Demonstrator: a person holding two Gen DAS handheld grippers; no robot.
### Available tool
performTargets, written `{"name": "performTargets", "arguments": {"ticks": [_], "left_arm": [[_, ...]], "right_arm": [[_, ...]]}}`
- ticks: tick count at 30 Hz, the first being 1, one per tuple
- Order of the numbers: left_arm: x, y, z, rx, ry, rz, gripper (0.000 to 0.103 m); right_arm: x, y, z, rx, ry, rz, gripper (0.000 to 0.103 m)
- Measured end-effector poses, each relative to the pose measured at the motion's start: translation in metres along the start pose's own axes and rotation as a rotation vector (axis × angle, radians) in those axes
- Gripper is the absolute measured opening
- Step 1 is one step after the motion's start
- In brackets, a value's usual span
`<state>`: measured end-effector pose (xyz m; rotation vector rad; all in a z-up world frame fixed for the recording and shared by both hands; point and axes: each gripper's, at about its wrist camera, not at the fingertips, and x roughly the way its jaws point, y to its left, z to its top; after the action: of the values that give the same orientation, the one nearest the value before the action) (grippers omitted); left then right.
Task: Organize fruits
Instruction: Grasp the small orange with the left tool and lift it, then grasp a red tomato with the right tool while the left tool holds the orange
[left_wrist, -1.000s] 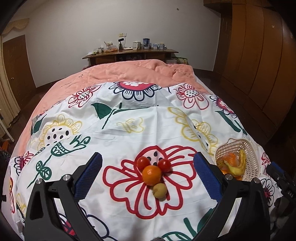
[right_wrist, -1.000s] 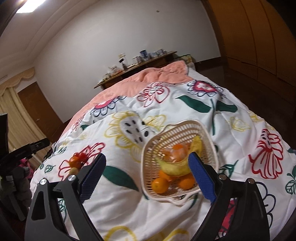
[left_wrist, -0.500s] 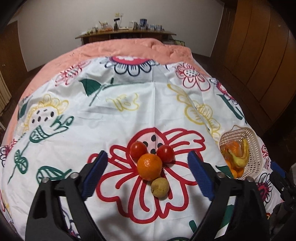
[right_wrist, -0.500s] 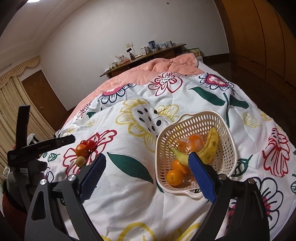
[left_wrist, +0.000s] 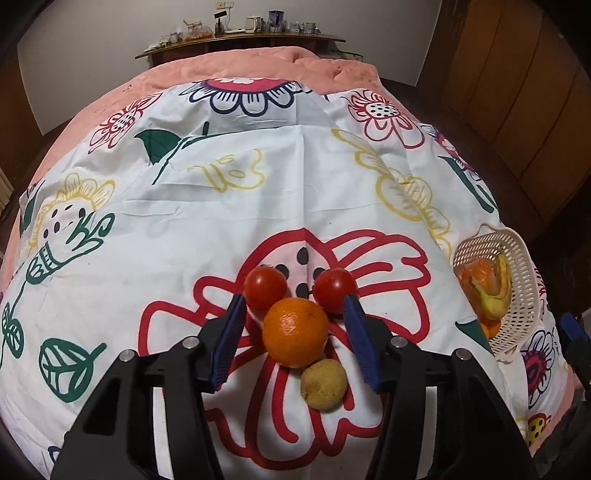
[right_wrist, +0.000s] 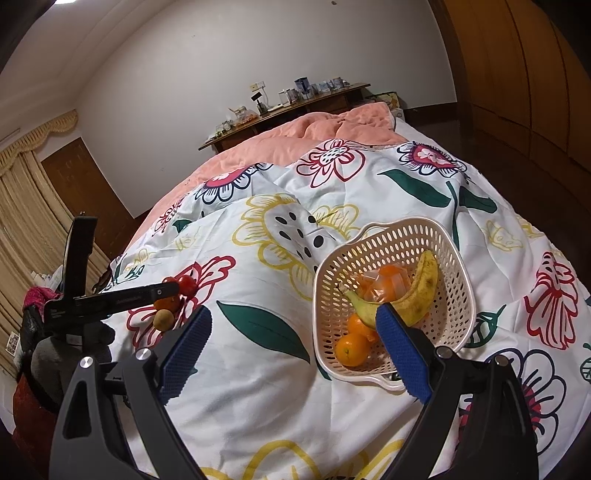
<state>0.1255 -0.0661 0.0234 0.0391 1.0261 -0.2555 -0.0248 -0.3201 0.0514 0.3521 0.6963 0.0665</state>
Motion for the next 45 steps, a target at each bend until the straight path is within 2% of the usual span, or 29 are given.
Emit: {"name": "performTargets", "arguments": {"ticks": [8,11,15,21,23,25,34,37,39,42,45], "left_arm": [[0.003,-0.002,-0.002,0.011,0.005,-0.015,0.054],[0.003,-0.002,-0.002,0.012,0.001,-0.026,0.051],[0.003,0.003,-0.004,0.000,0.007,-0.059,0.047],[0.013,0.010,-0.006,-0.039,0.047,-0.111,0.047],[0.014,0.011,-0.007,-0.040,0.039,-0.118,0.047],[0.012,0.014,-0.007,-0.053,0.030,-0.134,0.040],[-0.013,0.036,-0.018,-0.069,-0.018,-0.255,0.040],[-0.021,0.047,-0.021,-0.070,-0.038,-0.257,0.040],[-0.025,0.056,-0.022,-0.079,-0.048,-0.257,0.040],[-0.030,0.071,-0.019,-0.105,-0.066,-0.258,0.040],[-0.032,0.083,-0.014,-0.123,-0.088,-0.246,0.040]], "right_arm": [[-0.001,0.014,0.001,-0.032,0.003,0.005,0.090],[-0.001,0.020,0.001,-0.045,0.006,0.005,0.090],[0.001,0.027,0.001,-0.060,0.011,0.005,0.090],[0.007,0.042,0.004,-0.094,0.028,0.004,0.090],[0.012,0.047,0.006,-0.110,0.036,0.004,0.090],[0.017,0.052,0.009,-0.120,0.044,0.006,0.090],[0.063,0.071,0.033,-0.128,0.154,0.081,0.090],[0.086,0.089,0.036,-0.186,0.198,0.085,0.085],[0.099,0.102,0.037,-0.227,0.234,0.088,0.077],[0.115,0.116,0.040,-0.265,0.278,0.107,0.075],[0.135,0.131,0.043,-0.300,0.323,0.113,0.069]]}}
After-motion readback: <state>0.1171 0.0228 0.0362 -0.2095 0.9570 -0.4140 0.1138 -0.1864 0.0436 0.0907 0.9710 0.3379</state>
